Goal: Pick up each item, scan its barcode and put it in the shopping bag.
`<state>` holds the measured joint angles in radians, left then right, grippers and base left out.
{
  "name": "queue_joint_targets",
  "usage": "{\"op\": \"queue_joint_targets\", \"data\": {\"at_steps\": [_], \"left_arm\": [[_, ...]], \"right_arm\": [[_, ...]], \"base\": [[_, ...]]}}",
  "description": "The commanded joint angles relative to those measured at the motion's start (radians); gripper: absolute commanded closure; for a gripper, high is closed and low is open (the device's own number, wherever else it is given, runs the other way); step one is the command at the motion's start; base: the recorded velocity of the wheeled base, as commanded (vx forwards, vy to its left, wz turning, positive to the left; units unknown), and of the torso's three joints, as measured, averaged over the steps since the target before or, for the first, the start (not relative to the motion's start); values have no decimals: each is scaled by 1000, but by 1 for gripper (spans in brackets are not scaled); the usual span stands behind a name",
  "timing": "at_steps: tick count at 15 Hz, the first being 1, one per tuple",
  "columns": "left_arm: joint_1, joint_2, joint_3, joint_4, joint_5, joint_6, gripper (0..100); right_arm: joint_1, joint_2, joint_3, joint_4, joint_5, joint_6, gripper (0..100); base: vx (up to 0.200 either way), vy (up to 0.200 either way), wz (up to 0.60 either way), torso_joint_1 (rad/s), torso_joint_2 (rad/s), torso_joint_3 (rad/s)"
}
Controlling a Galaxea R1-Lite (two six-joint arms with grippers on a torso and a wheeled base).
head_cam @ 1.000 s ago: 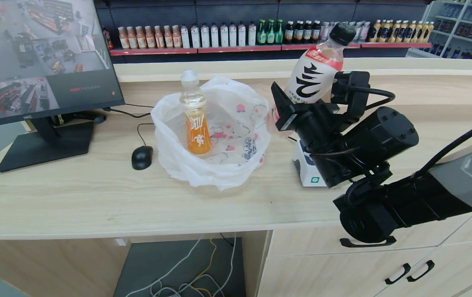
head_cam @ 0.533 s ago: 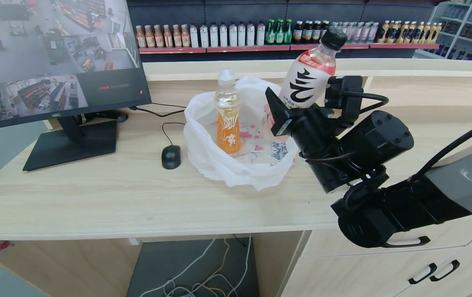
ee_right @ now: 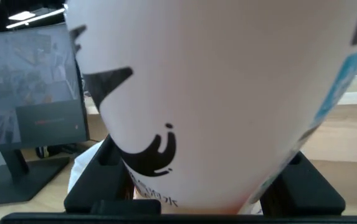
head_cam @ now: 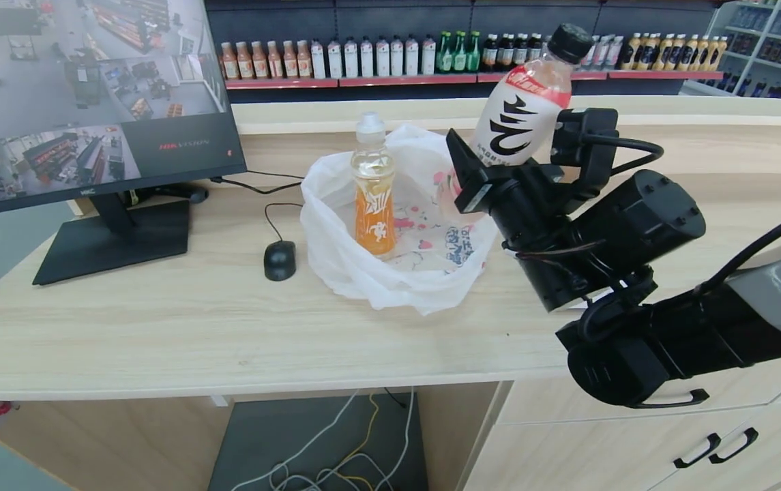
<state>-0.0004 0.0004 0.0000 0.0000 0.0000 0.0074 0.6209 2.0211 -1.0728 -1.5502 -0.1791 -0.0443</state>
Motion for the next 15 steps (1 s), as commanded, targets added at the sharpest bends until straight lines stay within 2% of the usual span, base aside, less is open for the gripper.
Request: {"op": "queue_joint_targets", "data": {"at_steps": [1, 4, 10, 15], "left_arm": [[0, 0, 0, 0, 0, 0, 0], [0, 0, 0, 0, 0, 0, 0], [-1, 0, 0, 0, 0, 0, 0], [-1, 0, 0, 0, 0, -1, 0]], "right_arm": [[-1, -35, -6, 45, 0, -2, 100], [-1, -45, -90, 171, 1, -3, 100], [30, -44, -291, 526, 9, -5, 100], [26, 10, -300, 584, 0, -20, 100]], "base": [[0, 0, 0, 0, 0, 0], [0, 0, 0, 0, 0, 0], [0, 0, 0, 0, 0, 0], [0, 0, 0, 0, 0, 0]]}}
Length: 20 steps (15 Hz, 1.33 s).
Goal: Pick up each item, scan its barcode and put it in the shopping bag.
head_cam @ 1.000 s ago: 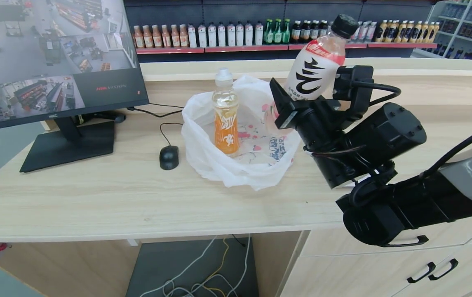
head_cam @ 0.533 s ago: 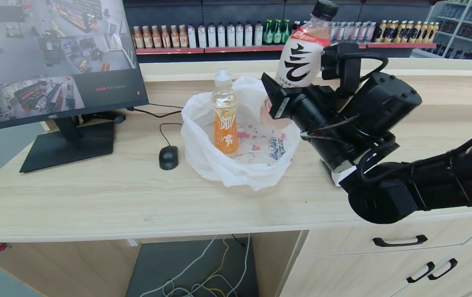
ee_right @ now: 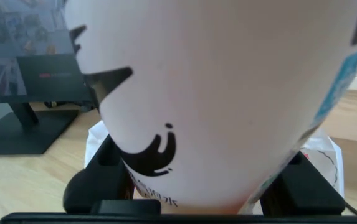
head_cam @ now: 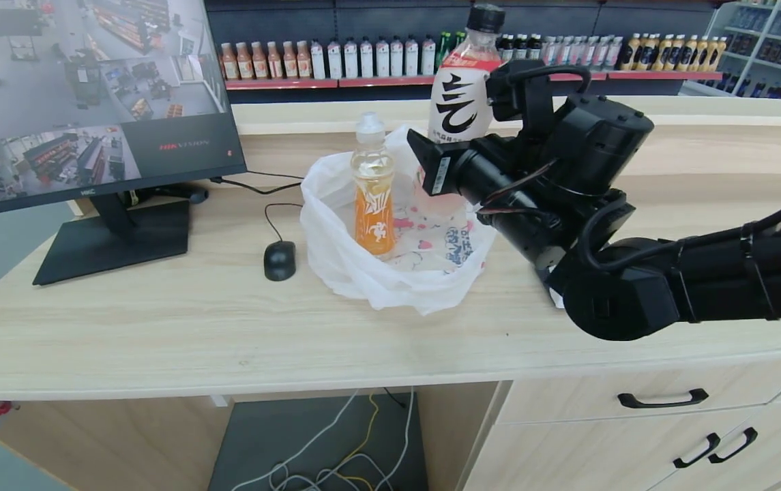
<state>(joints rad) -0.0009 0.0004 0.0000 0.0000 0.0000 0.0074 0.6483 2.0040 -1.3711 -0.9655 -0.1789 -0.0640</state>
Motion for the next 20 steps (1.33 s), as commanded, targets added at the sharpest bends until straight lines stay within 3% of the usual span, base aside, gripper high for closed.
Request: {"op": "queue_joint_targets", "data": {"at_steps": [1, 11, 20], "left_arm": [[-1, 0, 0, 0, 0, 0, 0], [-1, 0, 0, 0, 0, 0, 0], [-1, 0, 0, 0, 0, 0, 0]], "right_arm": [[-1, 38, -5, -1, -1, -14, 100], [-91, 174, -40, -53, 12, -53, 100], [-95, 262, -69, -108, 10, -51, 100]], "base": [[0, 0, 0, 0, 0, 0], [0, 0, 0, 0, 0, 0], [0, 0, 0, 0, 0, 0]]}}
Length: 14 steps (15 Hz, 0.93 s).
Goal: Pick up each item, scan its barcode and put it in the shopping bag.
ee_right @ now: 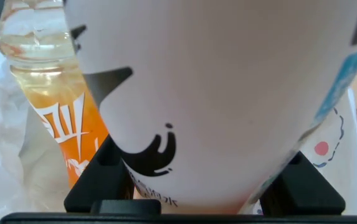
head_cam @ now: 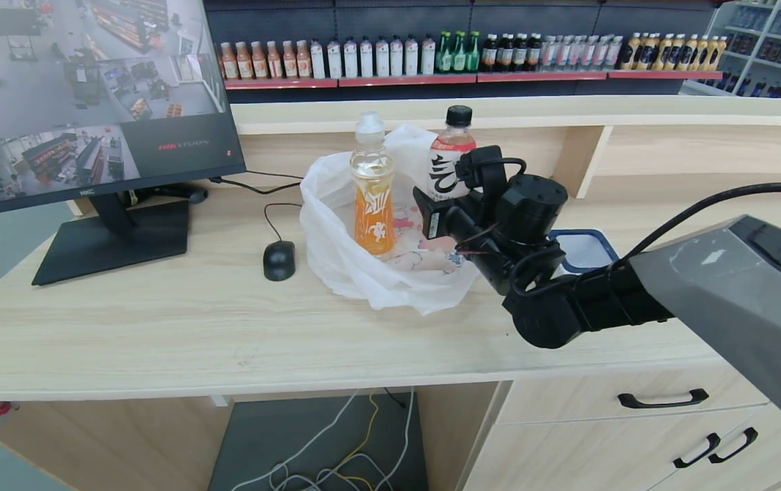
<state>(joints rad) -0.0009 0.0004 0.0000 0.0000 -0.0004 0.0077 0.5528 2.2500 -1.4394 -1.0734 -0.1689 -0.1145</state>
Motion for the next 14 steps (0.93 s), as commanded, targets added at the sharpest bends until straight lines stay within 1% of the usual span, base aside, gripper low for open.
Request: {"op": "queue_joint_targets", "data": {"at_steps": [1, 14], "left_arm": [[-1, 0, 0, 0, 0, 0, 0], [1, 0, 0, 0, 0, 0, 0]], "right_arm": [[1, 19, 4, 0, 0, -1, 100], [4, 71, 8, -25, -1, -2, 100]], "base": [[0, 0, 0, 0, 0, 0], [0, 0, 0, 0, 0, 0]]}}
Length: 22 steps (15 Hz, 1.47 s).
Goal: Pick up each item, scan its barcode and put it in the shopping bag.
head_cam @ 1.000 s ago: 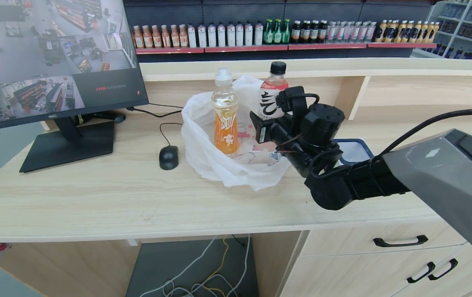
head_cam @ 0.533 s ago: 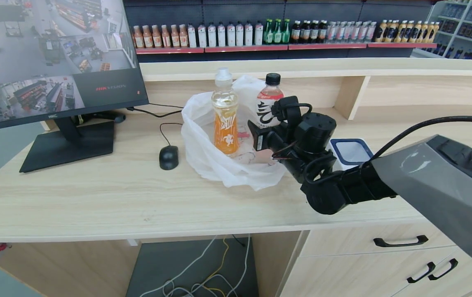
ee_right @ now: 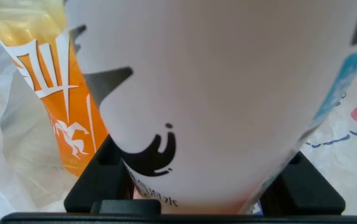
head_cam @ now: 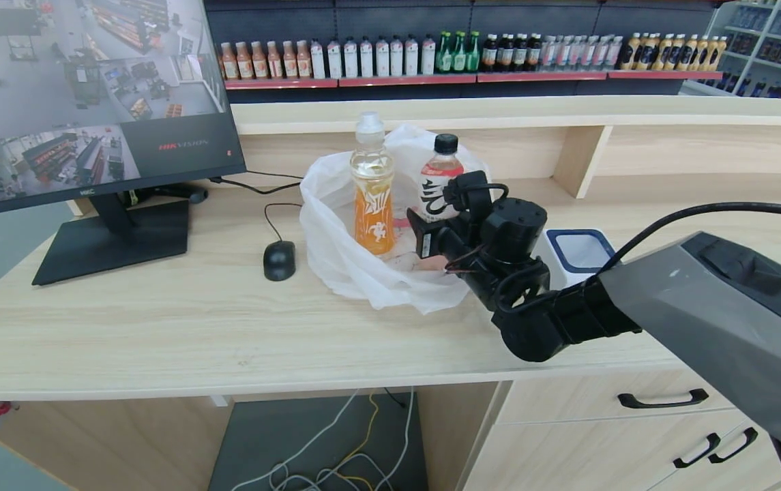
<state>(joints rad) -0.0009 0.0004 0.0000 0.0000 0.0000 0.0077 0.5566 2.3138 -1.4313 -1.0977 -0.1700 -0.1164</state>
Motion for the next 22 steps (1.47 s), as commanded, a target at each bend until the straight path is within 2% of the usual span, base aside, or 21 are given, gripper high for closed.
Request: {"op": "queue_joint_targets", "data": {"at_steps": [1, 15, 16, 22], "left_arm": [[1, 0, 0, 0, 0, 0, 0], [1, 0, 0, 0, 0, 0, 0], [1, 0, 0, 0, 0, 0, 0], [1, 0, 0, 0, 0, 0, 0]], "right_arm": [[3, 10, -1, -1, 0, 0, 100], [11, 38, 0, -50, -2, -2, 100], [6, 33, 0, -50, 1, -9, 0], [9, 18, 18, -79, -6, -16, 0]], "base": [[0, 0, 0, 0, 0, 0], [0, 0, 0, 0, 0, 0], [0, 0, 0, 0, 0, 0], [0, 0, 0, 0, 0, 0]]}}
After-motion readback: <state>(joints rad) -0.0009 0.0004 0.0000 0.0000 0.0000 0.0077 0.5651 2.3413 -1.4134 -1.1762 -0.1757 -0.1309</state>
